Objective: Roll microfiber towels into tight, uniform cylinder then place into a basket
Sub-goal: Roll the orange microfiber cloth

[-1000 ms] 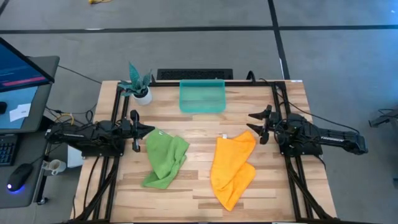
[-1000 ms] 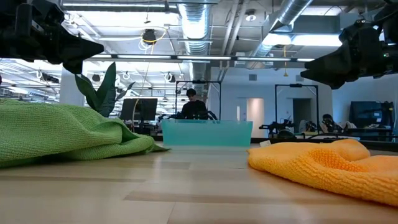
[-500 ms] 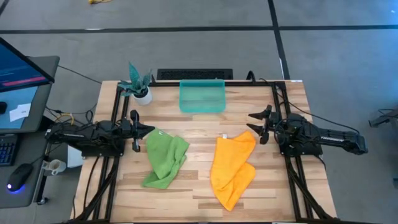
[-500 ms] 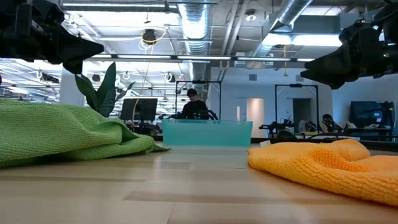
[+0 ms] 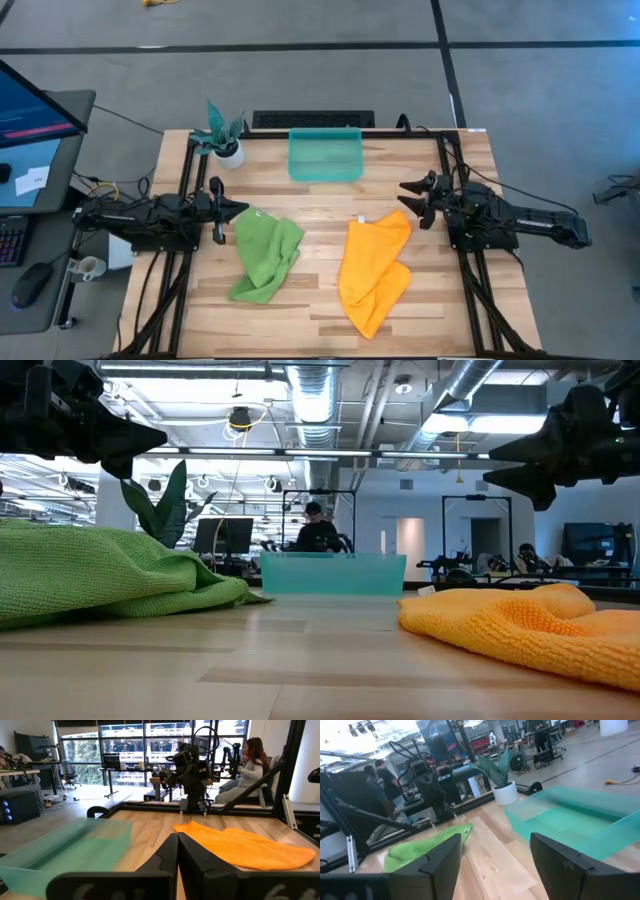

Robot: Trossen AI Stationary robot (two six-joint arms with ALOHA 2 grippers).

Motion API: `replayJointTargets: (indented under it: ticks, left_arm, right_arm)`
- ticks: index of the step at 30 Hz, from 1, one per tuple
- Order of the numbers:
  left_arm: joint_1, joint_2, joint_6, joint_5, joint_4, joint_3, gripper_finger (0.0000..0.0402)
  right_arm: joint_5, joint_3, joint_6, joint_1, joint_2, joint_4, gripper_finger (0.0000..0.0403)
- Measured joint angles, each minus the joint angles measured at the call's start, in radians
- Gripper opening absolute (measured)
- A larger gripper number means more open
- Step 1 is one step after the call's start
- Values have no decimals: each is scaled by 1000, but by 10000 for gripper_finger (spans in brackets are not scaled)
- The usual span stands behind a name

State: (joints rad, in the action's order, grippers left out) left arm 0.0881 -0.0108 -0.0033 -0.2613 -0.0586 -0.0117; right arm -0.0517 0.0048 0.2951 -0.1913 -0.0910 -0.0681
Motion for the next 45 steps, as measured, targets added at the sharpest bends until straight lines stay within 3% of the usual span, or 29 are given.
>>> replayJointTargets:
  ticks: [10, 19, 30, 38, 42, 45]
  left_arm:
    - [0, 0, 0, 0, 0, 0, 0]
    - [0, 0, 0, 0, 0, 0, 0]
    - [0, 0, 0, 0, 0, 0, 0]
    - [0, 0, 0, -1, -2, 0, 0]
    - [0, 0, 0, -55, -12, 0, 0]
    - [0, 0, 0, -66, -13, 0, 0]
  right_arm:
    - [1, 0, 107, 7, 0, -47, 260]
    - [2, 0, 116, 133, 0, -220, 260]
    - [2, 0, -61, 312, -20, -473, 260]
    - [0, 1, -187, 440, -180, -671, 260]
    - [-4, 39, -222, 482, -295, -728, 260]
    - [-64, 89, -216, 504, -382, -731, 260]
